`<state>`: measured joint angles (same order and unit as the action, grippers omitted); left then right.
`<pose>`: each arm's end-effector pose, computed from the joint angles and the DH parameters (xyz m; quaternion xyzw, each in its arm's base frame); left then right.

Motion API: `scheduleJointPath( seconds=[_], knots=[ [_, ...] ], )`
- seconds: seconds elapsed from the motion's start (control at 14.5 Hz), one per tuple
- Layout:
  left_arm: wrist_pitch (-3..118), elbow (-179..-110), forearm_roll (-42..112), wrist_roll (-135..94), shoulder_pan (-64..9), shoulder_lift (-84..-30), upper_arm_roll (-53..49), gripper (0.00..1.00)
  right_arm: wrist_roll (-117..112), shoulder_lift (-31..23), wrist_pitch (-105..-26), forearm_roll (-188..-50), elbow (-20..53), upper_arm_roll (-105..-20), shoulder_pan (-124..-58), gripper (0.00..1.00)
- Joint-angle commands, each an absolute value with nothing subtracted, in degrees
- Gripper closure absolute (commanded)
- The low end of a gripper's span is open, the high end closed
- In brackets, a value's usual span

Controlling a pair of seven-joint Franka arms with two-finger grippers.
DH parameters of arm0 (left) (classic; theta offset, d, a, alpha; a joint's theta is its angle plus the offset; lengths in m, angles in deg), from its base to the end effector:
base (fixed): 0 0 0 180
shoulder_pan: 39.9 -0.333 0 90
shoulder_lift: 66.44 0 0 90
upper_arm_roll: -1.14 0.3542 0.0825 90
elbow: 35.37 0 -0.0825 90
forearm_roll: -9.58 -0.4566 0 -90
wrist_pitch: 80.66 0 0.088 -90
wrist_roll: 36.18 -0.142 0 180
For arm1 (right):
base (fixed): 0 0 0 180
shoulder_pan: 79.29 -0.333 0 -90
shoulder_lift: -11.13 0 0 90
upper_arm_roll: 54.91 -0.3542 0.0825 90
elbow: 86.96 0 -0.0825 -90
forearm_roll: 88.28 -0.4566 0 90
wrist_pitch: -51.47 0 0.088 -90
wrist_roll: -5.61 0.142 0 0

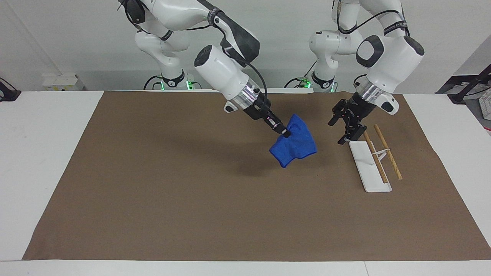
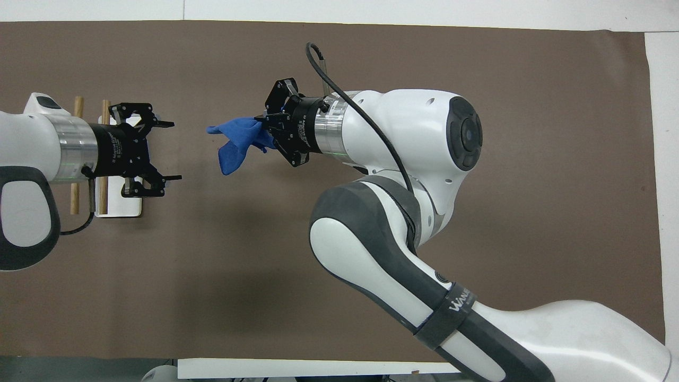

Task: Right arm passes towel to left arm to hang
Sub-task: 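Carry the towel toward the left gripper while the left gripper reaches it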

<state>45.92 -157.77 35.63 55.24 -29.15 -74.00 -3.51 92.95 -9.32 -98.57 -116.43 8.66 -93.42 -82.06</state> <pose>0.5729 -0.1868 0.4620 0.6936 0.6880 -0.0917 0.1928 0.6339 0.4723 0.4939 -0.7361 0.5380 0.1197 0.3928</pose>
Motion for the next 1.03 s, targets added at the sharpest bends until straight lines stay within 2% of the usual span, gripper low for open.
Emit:
scheduleJointPath(
  seconds=[0.0, 0.28, 0.69, 0.83, 0.96],
  knots=[
    [49.0, -159.5, 38.0, 58.6, -27.0, -73.7, -3.0, 0.0, 95.6, -11.2, -99.8, -117.3, 6.7, -95.4, -81.4, 1.0],
    [54.4, -159.2, 42.5, 60.3, -27.1, -72.8, -2.9, 0.0, 96.4, -11.3, -100.0, -117.3, 6.7, -95.5, -81.4, 1.0],
    [54.9, -159.0, 42.5, 60.4, -24.5, -70.9, -2.9, 0.02, 97.0, -11.4, -99.9, -117.3, 6.7, -97.4, -81.3, 1.0],
    [55.3, -158.2, 42.5, 60.7, -24.5, -69.9, -2.9, 0.15, 97.4, -11.4, -100.0, -117.3, 6.7, -97.8, -81.3, 1.0],
    [55.3, -158.2, 42.5, 60.4, -24.5, -69.7, -2.9, 0.44, 97.4, -11.4, -99.9, -117.3, 6.7, -97.8, -81.3, 1.0]
  ],
)
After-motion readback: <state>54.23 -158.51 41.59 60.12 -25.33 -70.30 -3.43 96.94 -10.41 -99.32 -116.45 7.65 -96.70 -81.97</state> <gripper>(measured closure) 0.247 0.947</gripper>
